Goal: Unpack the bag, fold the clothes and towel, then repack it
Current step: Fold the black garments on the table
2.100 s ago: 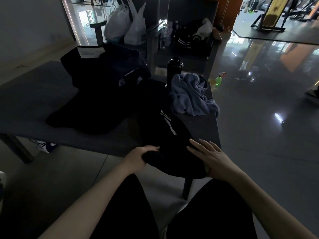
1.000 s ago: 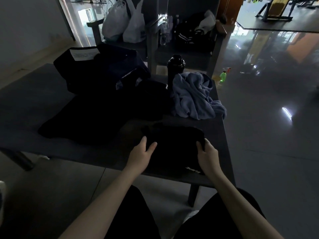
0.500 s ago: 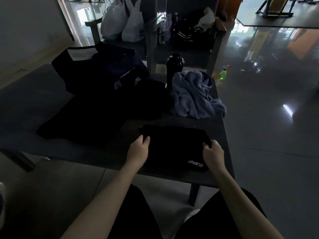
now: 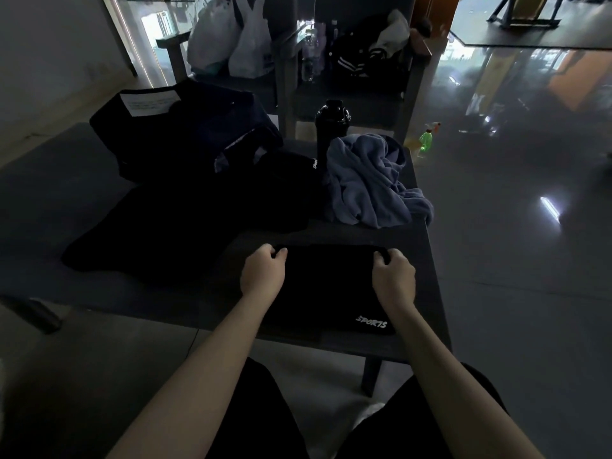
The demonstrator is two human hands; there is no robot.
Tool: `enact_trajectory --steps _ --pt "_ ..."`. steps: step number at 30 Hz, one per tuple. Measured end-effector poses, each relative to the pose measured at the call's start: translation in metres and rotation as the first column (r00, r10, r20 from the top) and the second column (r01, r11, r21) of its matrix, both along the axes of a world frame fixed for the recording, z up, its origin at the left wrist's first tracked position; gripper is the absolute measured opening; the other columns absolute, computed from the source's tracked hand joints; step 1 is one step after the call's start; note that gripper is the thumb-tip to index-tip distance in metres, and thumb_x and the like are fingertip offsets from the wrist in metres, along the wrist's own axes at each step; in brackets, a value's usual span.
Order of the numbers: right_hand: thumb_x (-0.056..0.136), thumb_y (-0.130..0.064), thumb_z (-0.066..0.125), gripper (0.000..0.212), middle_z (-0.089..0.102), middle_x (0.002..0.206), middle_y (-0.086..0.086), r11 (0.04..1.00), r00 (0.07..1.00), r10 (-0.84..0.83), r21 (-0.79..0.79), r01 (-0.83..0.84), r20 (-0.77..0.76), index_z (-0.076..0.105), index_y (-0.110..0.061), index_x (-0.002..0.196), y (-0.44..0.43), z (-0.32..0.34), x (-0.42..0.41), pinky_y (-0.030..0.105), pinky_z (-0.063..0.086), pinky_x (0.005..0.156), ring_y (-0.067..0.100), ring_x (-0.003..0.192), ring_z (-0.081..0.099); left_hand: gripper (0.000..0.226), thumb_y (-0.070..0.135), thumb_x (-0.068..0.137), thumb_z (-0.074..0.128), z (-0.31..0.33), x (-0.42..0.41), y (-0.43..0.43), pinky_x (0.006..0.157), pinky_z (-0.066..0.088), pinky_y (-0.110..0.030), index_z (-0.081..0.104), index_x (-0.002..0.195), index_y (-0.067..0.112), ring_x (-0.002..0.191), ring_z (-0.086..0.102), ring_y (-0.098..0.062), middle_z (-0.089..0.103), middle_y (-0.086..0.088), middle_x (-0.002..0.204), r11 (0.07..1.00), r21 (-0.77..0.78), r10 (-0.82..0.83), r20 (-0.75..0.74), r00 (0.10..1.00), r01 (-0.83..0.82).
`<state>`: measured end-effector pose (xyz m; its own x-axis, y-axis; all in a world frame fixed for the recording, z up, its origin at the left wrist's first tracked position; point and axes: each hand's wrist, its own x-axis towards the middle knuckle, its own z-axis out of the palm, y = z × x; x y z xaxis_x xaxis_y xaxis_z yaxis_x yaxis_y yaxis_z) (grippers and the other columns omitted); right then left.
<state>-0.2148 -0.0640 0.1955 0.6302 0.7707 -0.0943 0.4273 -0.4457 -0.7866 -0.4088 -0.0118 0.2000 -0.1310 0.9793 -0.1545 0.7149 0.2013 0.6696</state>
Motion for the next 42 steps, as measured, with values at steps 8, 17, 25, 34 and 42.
enact_trajectory --steps 8,17,25,34,42 --pt "0.095 -0.026 0.047 0.024 0.057 0.077 0.003 0.999 0.997 -0.002 -0.047 -0.001 -0.073 0.053 -0.012 0.077 0.009 -0.013 0.024 0.025 0.03 0.05 0.02 0.072 0.052 0.031 0.035 0.1 0.04 -0.011 -0.015 0.014 0.048 0.035 -0.026 0.055 0.085 0.014 0.051 0.048 -0.015 0.055 -0.002 0.067 0.999 0.009 0.037 0.027 0.999 -0.037" --pt "0.094 -0.039 0.049 0.06 0.059 0.121 0.01 0.994 0.992 -0.012 -0.108 -0.001 -0.125 0.027 -0.012 0.143 -0.063 -0.01 -0.016 0.035 0.046 0.078 0.028 0.101 0.06 0.055 0.05 0.101 0.024 -0.007 -0.007 -0.044 0.071 0.037 -0.031 0.047 0.127 0.007 0.091 0.059 -0.024 0.059 -0.007 0.104 0.993 -0.077 0.096 0.015 0.995 -0.095" --pt "0.099 -0.016 0.039 0.03 0.064 0.098 0.011 0.993 0.991 0.063 -0.104 -0.051 0.115 0.048 -0.011 0.127 -0.056 -0.009 -0.007 0.031 0.039 0.061 0.02 0.072 0.049 0.044 0.041 0.103 0.026 -0.007 -0.014 -0.047 0.046 0.032 -0.029 0.048 0.077 0.013 0.053 0.05 -0.014 0.052 -0.001 0.063 0.986 0.162 -0.012 -0.193 0.981 0.043" --pt "0.092 -0.049 0.049 0.065 0.048 0.135 0.014 0.984 0.995 0.1 -0.149 -0.101 -0.02 0.037 -0.011 0.142 -0.039 -0.007 -0.003 0.034 0.042 0.085 0.029 0.118 0.051 0.079 0.061 0.089 0.047 -0.002 -0.003 -0.026 0.077 0.042 -0.033 0.035 0.139 0.0 0.112 0.054 -0.03 0.048 -0.016 0.13 0.969 -0.238 0.084 0.053 0.995 -0.069" --pt "0.083 -0.028 0.068 0.064 0.058 0.128 0.005 0.978 0.95 0.153 -0.096 -0.185 -0.273 0.041 -0.018 0.14 -0.009 -0.003 0.004 0.029 0.047 0.087 0.021 0.11 0.058 0.039 0.028 0.086 0.067 -0.004 -0.001 -0.007 0.08 0.051 -0.031 0.057 0.112 0.0 0.088 0.061 -0.026 0.06 -0.01 0.094 0.936 -0.353 0.051 0.148 0.988 0.005"
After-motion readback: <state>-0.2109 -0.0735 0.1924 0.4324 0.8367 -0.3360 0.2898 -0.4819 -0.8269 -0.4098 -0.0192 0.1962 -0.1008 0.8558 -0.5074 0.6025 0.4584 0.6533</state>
